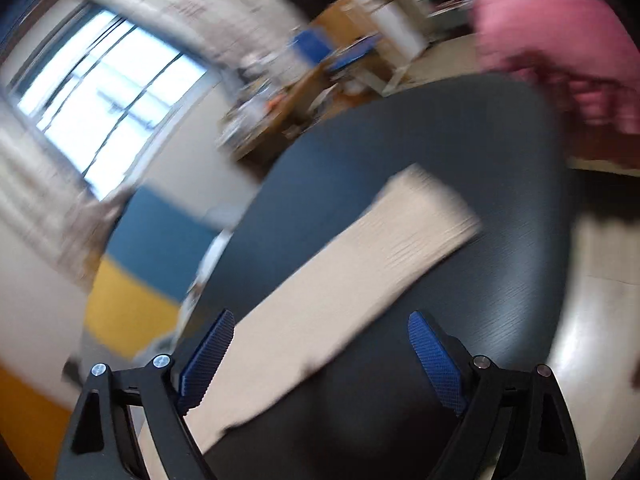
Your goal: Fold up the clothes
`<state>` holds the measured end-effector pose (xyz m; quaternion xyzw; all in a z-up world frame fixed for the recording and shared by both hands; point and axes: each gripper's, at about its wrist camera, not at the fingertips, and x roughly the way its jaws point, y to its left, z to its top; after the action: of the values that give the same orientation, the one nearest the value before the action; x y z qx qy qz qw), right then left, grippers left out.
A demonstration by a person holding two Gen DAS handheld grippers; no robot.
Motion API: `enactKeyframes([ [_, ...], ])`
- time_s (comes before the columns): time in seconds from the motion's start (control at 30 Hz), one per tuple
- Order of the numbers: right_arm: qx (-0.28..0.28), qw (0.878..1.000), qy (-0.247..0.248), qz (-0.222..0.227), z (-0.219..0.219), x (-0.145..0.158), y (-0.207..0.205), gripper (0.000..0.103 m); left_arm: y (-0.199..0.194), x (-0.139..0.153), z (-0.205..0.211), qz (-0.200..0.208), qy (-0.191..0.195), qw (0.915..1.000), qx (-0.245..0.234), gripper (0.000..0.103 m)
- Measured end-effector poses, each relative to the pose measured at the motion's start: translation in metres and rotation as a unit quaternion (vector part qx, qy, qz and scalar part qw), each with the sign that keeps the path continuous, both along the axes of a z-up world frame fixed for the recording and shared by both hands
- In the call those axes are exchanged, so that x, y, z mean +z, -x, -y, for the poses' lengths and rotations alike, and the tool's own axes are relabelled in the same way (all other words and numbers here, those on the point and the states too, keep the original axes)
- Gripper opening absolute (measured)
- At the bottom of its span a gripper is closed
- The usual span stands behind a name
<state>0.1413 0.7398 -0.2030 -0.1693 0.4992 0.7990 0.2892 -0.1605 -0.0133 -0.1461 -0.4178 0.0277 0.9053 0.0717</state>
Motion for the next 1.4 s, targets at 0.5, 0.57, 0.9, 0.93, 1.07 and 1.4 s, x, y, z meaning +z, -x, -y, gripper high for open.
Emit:
enactKeyframes([
  [0.5,-0.017,0.998,0.004,0.056,-0.036,-0.02,0.045,0.006,0.002,-0.001,0.002,0.0,-0.006,1.0,0.001,0.046],
  [0.57,-0.019,0.997,-0.01,0.069,-0.041,-0.023,0.051,0.005,0.002,-0.001,0.003,0.001,-0.01,0.9999,0.001,0.046],
  [0.9,0.144,0.988,-0.054,0.007,0.009,0.026,0.146,0.005,0.005,0.007,0.002,0.028,-0.046,0.9985,0.01,0.045],
  [0.93,0.178,0.982,-0.061,-0.002,0.028,0.031,0.163,0.005,0.006,0.011,0.001,0.034,-0.07,0.9969,0.009,0.045],
  [1.07,0.317,0.945,-0.082,-0.027,0.127,0.043,0.227,0.005,0.001,0.031,-0.028,0.049,-0.159,0.9852,-0.041,0.045],
  [1.4,0.473,0.856,-0.202,0.06,0.312,0.017,0.231,0.05,0.008,0.028,-0.141,0.161,-0.32,0.9216,-0.15,0.052],
])
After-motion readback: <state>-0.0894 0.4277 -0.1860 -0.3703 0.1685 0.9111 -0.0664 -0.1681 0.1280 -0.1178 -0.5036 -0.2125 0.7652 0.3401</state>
